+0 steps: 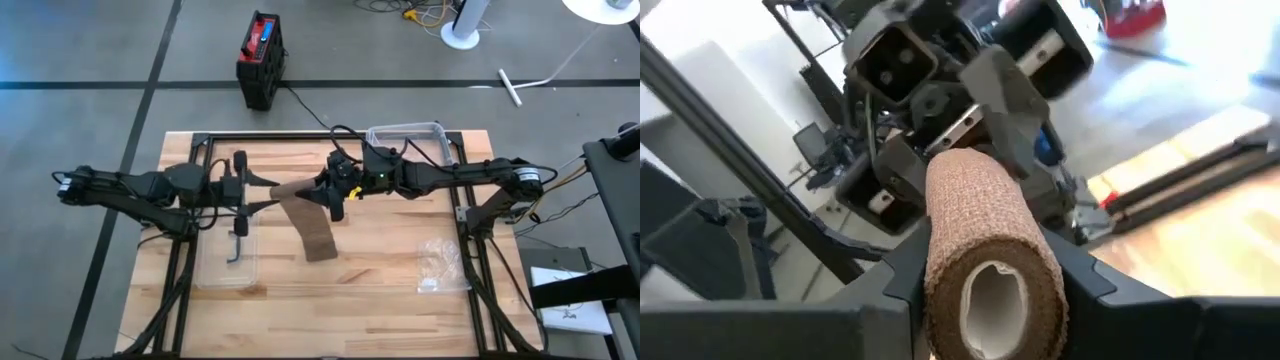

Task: Roll bandage
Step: Roll the brown bandage

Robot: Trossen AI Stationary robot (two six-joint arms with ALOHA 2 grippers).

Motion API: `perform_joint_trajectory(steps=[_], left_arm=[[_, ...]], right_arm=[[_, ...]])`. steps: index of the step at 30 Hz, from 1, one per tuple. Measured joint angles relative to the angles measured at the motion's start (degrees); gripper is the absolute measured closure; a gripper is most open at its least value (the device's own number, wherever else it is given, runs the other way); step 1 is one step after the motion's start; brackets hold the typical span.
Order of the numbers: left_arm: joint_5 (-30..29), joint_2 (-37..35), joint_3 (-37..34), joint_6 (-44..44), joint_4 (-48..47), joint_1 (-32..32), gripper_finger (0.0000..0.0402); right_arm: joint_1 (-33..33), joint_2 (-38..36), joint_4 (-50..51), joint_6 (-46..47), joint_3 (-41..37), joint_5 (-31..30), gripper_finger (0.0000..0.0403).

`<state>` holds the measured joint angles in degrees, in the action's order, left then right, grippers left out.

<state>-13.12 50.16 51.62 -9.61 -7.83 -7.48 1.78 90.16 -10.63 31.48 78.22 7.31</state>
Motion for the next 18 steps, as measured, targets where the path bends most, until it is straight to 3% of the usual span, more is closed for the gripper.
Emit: perform_joint_trajectory(steps=[6, 9, 13, 18], left_arm=[[6.6, -0.1, 1.0, 6.6, 1.0, 0.1, 0.0164], [7.1, 0.2, 1.1, 9.5, 2.7, 0.4, 0.0144], [7.7, 0.7, 1.1, 17.9, 4.8, 2.0, 0.0141], [9.6, 1.3, 1.1, 23.8, 5.2, 4.0, 0.0166]], right_arm=[[-0.1, 0.0, -1.8, -8.3, 0.0, 0.2, 0.0284], [-0.1, 0.0, -2.3, -10.9, 0.0, 0.1, 0.0289], [0.0, 0.0, -2.3, -13.3, 0.0, -1.0, 0.0294], [0.0, 0.0, -3.1, -15.4, 0.0, -1.5, 0.0291]])
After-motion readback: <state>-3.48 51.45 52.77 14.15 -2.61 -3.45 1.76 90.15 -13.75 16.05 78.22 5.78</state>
